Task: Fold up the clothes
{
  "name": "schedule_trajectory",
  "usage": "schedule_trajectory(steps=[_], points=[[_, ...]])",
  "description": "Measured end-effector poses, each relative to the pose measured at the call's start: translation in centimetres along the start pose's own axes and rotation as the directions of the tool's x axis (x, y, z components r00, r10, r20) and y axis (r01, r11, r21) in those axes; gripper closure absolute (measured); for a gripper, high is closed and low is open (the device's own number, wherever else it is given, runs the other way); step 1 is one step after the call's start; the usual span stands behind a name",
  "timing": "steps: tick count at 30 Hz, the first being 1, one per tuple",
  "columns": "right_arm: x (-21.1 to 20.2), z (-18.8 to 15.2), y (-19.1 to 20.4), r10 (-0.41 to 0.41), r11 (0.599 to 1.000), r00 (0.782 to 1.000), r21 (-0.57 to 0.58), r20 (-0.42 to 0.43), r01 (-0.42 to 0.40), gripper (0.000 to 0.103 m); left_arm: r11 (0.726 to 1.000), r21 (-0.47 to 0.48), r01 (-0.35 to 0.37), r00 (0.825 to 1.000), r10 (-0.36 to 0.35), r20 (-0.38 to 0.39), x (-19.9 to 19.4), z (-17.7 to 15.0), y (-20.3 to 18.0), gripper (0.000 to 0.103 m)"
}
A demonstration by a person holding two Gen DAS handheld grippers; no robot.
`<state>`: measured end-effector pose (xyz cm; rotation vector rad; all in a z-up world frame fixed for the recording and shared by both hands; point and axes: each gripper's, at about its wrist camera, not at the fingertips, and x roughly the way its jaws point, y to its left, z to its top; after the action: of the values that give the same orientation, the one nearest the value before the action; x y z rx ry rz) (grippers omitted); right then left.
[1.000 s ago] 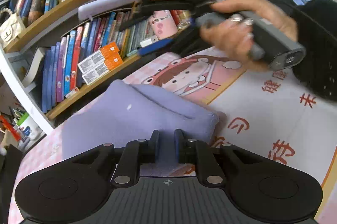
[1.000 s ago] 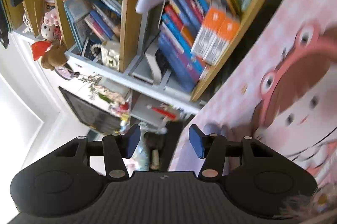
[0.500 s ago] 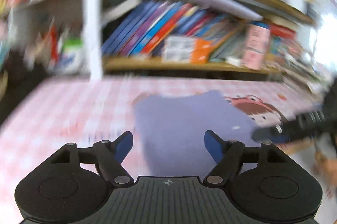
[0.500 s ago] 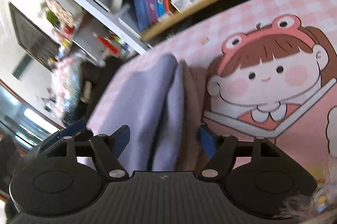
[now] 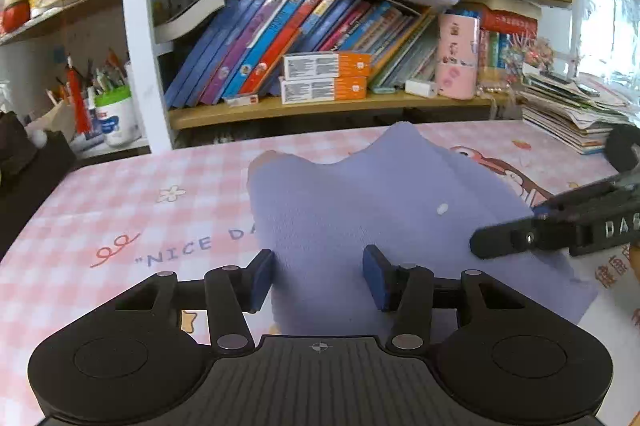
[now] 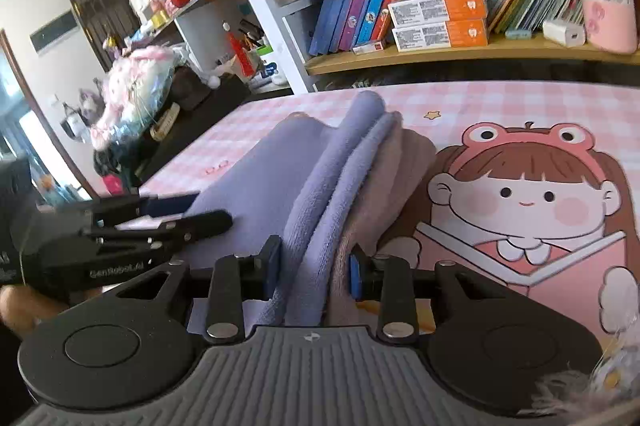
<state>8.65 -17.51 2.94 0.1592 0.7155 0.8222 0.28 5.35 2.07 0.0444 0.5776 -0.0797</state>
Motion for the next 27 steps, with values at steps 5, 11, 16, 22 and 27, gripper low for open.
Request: schedule_trajectory(steps=[5,11,16,22,27], points=[[0.6,0.0,-2.6,0.046,0.988,0.998,0.147,-0.043,-0.039,0.058,0.996,-0.076,0.043,0.999,-0.044,-0.006,0.4,-0.1,1.3,0.051],[1.8,-0.3,-4.8,0.15,0.947,0.987,0.295,-0.065,-0.124,0.055,0.956,-0.262,0.13,0.991,-0.135,-0.001,1.5,-1.0,3.4,0.046],[1.9,-0.4,-3.8,0.132,0.964,0.99,0.241,-0.057,-0.115,0.065,0.961,-0.249,0.118,0.993,-0.122,0.0,1.4,-1.1,2.6,0.047],[0.1,-0.1,-0.7,-0.022,0.999,1.0,-0.025,-0.021,0.021,0.07,0.973,-0.18,0.143,0.989,-0.146,-0.005,0.7,-0.9,0.3,0.048],[-0.1,-0.7,-0.7,-0.064,0.995,0.998,-0.075,-0.014,0.062,0.068,0.969,-0.19,0.155,0.987,-0.159,-0.007,1.1,-0.9,0.3,0.046]])
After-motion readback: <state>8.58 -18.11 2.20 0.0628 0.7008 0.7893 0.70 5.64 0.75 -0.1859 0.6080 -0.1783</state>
